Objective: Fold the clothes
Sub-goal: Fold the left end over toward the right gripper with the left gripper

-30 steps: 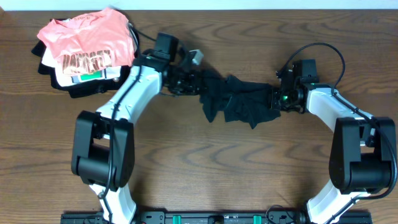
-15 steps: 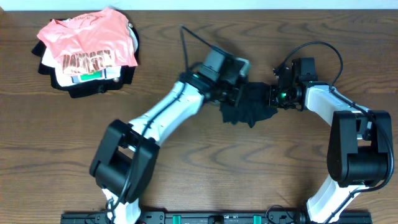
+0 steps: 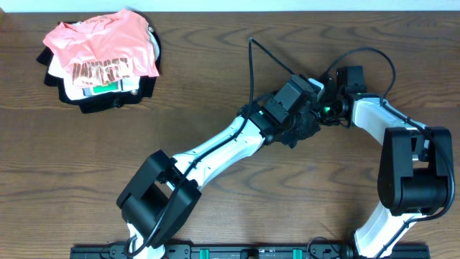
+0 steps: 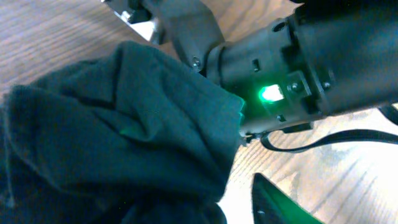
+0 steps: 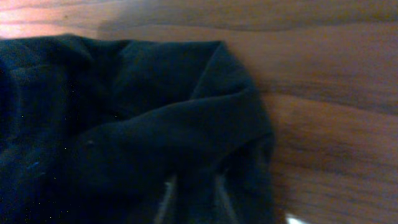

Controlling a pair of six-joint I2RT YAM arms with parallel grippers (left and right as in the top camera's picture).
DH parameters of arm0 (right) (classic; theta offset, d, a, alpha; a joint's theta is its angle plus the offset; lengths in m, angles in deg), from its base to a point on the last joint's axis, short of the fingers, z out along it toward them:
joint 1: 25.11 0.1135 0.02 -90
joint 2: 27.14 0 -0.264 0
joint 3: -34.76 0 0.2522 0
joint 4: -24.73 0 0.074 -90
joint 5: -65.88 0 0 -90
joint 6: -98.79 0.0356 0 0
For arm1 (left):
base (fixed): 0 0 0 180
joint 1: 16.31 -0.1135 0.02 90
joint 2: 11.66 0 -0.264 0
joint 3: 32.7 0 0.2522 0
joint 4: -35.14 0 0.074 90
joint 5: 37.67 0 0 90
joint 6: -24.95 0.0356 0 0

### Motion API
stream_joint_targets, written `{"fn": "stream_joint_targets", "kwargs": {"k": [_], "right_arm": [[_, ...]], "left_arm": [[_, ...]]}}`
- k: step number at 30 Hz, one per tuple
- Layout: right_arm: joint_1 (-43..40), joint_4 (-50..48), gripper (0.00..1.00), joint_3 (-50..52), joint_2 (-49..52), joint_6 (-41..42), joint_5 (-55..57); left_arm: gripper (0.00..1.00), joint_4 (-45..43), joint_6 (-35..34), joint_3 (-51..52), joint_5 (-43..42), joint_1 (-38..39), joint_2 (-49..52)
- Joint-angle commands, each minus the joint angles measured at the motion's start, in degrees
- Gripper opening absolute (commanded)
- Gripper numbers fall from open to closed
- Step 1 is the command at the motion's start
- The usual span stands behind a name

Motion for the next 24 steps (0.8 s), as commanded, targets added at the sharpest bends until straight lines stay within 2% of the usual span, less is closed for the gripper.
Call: {"fn": "stream_joint_targets", "kwargs": {"k": [1, 5, 8, 16, 24], "right_arm": [[-1.3, 3.0, 0.32, 1.5, 4.3, 0.0, 3.5], [-5.2, 7.7, 0.44, -3.5, 1.2, -1.5, 3.5], [-8.2, 11.9, 0.49, -8.0, -1.1, -3.3, 3.5], [-12.3, 22.5, 0.51, -16.5, -4.2, -6.5, 2.8], [-10.9, 28.5, 0.52, -17.7, -5.4, -9.9, -3.0]], "left_arm": [[0.51, 0.0, 0.2, 0.0, 3.0, -0.4, -1.1], [0.51, -0.1, 0.2, 0.0, 2.9, -0.4, -1.1], [0.51, -0.1, 0.1, 0.0, 2.9, -0.4, -1.1], [0.51, -0.8, 0.0, 0.0, 2.9, -0.4, -1.1], [0.52, -1.1, -0.3, -0.2, 2.9, -4.2, -3.0]]}}
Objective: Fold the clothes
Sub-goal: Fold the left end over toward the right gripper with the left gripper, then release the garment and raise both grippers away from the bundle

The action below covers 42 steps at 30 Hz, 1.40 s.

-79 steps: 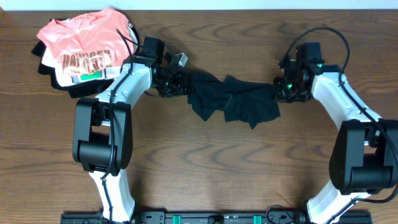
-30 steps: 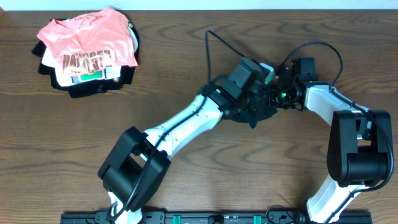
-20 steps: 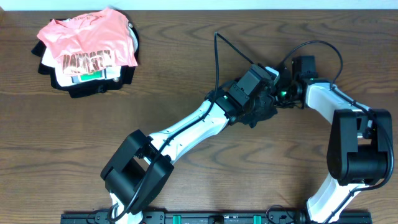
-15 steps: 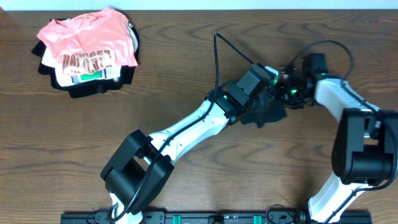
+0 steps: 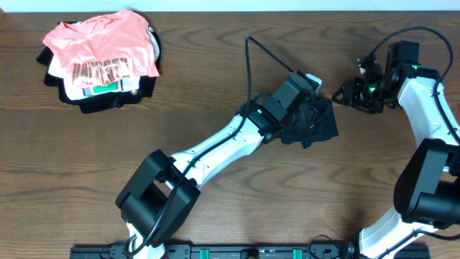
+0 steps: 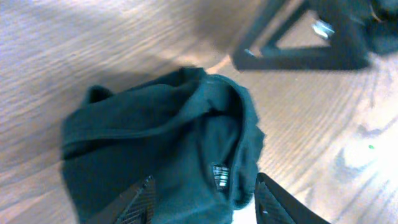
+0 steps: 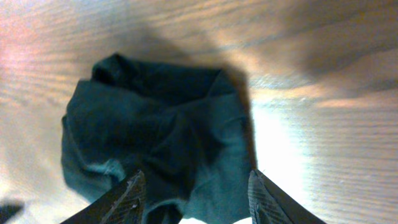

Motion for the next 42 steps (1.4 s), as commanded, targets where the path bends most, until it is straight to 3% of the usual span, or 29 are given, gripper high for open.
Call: {"fn": "stream_joint_targets", "kwargs": {"k": [1, 9, 14, 26, 29, 42], "right_arm": [[1.8, 1.3, 0.53, -0.6, -1.1, -3.1, -2.9], [6.6, -1.1, 0.57, 2.9, -1.1, -2.6, -1.8], [8.4, -4.5, 0.57, 4.8, -1.1, 0.1, 1.7], [3.3, -7.6, 0.17, 3.7, -1.1, 0.7, 6.3], [2.0, -8.4, 0.02, 3.7, -1.1, -0.9, 6.0], [1.8, -8.9, 0.01, 3.7, 0.3, -14.3, 6.8]], "left_arm": [[0.52, 1.2, -0.9, -0.2, 0.7, -4.2, -4.0], [0.52, 9.4, -1.7, -0.2, 0.7, -15.8, -10.9], [0.52, 13.1, -1.6, -0.2, 0.7, -19.1, -11.5], [0.52, 14.6, -1.6, -0.2, 0.7, -19.3, -11.5], [0.52, 14.6, -1.6, -0.2, 0.7, -19.3, -11.5], [0.52, 16.2, -1.4, -0.2, 0.7, -19.3, -11.5]]}}
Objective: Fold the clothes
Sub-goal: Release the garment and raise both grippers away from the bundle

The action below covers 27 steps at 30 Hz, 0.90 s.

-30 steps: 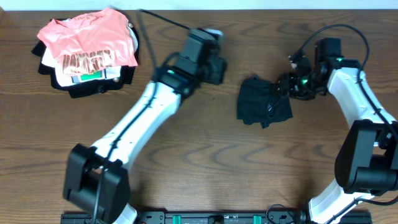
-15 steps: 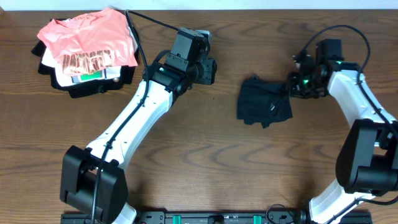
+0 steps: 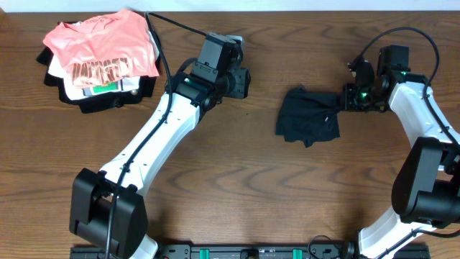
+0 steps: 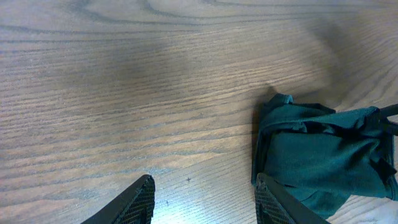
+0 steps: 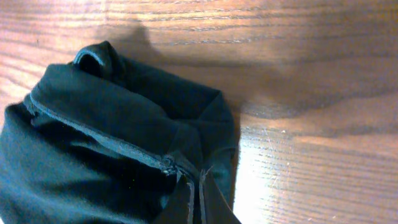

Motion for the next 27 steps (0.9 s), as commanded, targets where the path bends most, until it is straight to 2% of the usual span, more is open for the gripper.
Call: {"fn": "stream_joint_targets", "kwargs": {"k": [1, 4, 5, 6, 7, 12, 17, 20, 27], "right_arm": [[0.0, -0.2, 0.01, -0.7, 0.8, -5.9, 1.6], [0.0, -0.2, 0.01, -0.7, 2.5, -6.2, 4.3], [0.0, -0.1, 0.08, -0.7, 3.3, -6.0, 5.2], [-0.1, -0.2, 0.62, -0.7, 4.2, -3.0, 7.5], [-0.2, -0.2, 0.77, -0.7, 4.9, 0.3, 9.6], [-1.6, 0.1, 0.99, -0.7, 5.9, 8.4, 12.7], [-3.7, 1.9, 0.99, -2.3, 3.7, 12.2, 11.7], [-4.6, 4.6, 0.99, -4.3, 1.3, 12.1, 9.3], [-4.9, 10.6, 0.99, -8.1, -7.4, 9.4, 1.8]], "left_arm": [[0.52, 1.2, 0.2, -0.3, 0.3, -0.1, 0.0], [0.52, 2.5, 0.8, -0.3, 0.3, -0.1, 0.0], [0.52, 2.9, 0.8, -0.3, 0.3, -0.1, 0.0], [0.52, 3.3, 0.8, -0.3, 0.3, -0.1, 0.0], [0.53, 3.4, 0.8, -0.3, 0.3, -0.1, 0.0], [0.59, 4.4, 0.8, -0.3, 0.3, -0.1, 0.0], [0.66, 5.1, 1.2, -0.3, -1.5, -0.1, 0.2], [0.69, 4.5, 3.3, -0.3, -7.0, -0.1, 1.1], [0.73, 2.4, 3.7, -0.3, -13.3, -0.1, 6.2]]}}
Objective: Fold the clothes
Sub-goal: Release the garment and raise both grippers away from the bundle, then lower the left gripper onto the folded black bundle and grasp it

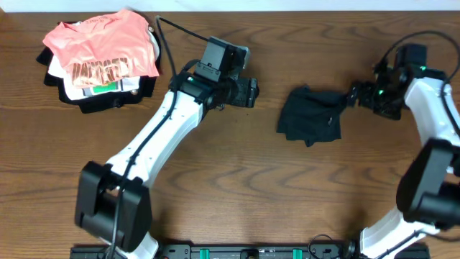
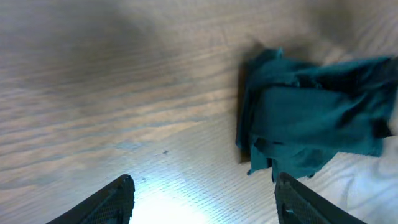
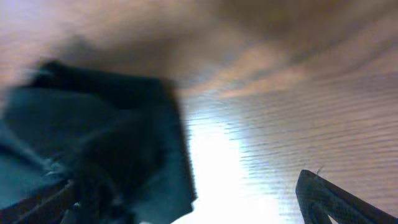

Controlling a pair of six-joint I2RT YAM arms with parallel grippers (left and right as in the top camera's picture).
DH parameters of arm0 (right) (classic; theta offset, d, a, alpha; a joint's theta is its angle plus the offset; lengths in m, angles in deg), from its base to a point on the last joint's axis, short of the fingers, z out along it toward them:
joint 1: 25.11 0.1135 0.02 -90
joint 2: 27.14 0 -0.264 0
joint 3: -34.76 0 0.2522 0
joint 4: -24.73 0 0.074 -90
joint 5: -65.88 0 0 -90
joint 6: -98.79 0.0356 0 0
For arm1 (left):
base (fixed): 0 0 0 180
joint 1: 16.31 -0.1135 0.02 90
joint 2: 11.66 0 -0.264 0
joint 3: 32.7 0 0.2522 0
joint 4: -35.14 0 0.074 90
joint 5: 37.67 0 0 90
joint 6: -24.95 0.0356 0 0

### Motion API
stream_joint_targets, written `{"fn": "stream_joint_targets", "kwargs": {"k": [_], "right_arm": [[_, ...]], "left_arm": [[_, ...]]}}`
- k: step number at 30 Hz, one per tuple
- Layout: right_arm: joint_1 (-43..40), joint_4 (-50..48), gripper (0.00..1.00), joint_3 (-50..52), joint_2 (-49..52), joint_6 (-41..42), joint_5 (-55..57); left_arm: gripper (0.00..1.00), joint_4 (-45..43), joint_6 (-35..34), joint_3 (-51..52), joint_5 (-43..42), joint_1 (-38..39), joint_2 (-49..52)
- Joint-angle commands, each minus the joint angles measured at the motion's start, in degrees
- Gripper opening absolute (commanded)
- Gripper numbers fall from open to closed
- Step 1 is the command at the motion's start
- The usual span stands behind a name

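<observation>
A crumpled dark green garment [image 1: 310, 115] lies on the wooden table right of centre, also seen in the left wrist view [image 2: 311, 118] and the right wrist view [image 3: 93, 137]. My left gripper [image 1: 249, 91] hovers to its left, open wide [image 2: 202, 208], nothing between its fingers [image 2: 118, 199]. My right gripper [image 1: 356, 96] sits at the garment's right edge, open [image 3: 186, 211]; its right finger [image 3: 336, 199] is over bare wood, and the left one is blurred over the cloth.
A stack of folded clothes [image 1: 100, 61] with a pink shirt on top sits at the table's back left corner. The table [image 1: 230, 187] runs bare wood toward the front. Cables loop behind both arms near the back edge.
My right gripper, which was shut on the garment's right edge, is now open and a little further right. My left gripper has shifted slightly right toward the garment and stands wider open.
Both grippers were first together at the bunched garment, the right one shut on it. Then the right was open and off to the right, the left open over the cloth. Later the left had gone back-left and the right gripped the edge, which it has now let go.
</observation>
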Motion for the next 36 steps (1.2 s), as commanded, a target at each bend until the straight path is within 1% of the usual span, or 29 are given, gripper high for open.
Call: {"fn": "stream_joint_targets", "kwargs": {"k": [1, 8, 17, 19, 21, 25, 29, 33, 36], "right_arm": [[-0.3, 1.2, 0.99, -2.4, -7.1, -1.6, -6.1], [-0.3, 4.0, 0.99, -2.4, -14.2, -3.4, -7.5], [-0.3, 6.2, 0.99, -2.3, -15.1, -3.6, -7.5], [-0.3, 6.4, 0.99, -2.3, -15.1, -3.6, -7.5], [-0.3, 6.7, 0.99, -2.3, -15.1, -3.8, -7.5], [-0.3, 7.0, 0.99, -2.3, -15.1, -4.0, -7.5], [-0.3, 7.0, 0.99, -2.3, -15.1, -4.0, -7.5], [-0.2, 7.2, 0.99, -2.3, -15.1, -4.0, -7.6], [-0.1, 8.0, 0.99, -2.3, -15.1, -4.0, -7.8]], "left_arm": [[0.73, -1.4, 1.2, -0.3, -6.1, -0.1, 3.9], [0.74, -8.8, 1.4, -0.3, -16.5, -0.1, 9.5], [0.83, -16.2, 2.3, -0.3, -27.4, -0.1, 15.0], [0.86, -16.3, 2.3, -0.3, -27.6, -0.1, 16.2], [0.88, -16.3, 3.6, -0.3, -28.7, -0.1, 17.7], [0.91, -16.3, 3.8, -0.3, -29.4, -0.1, 19.8], [0.94, -17.7, 3.8, -0.3, -32.1, -0.1, 21.2], [1.00, -19.9, 4.2, -0.3, -36.1, 0.2, 22.3], [0.99, -20.0, 6.5, -0.3, -36.3, 0.5, 22.4]]}}
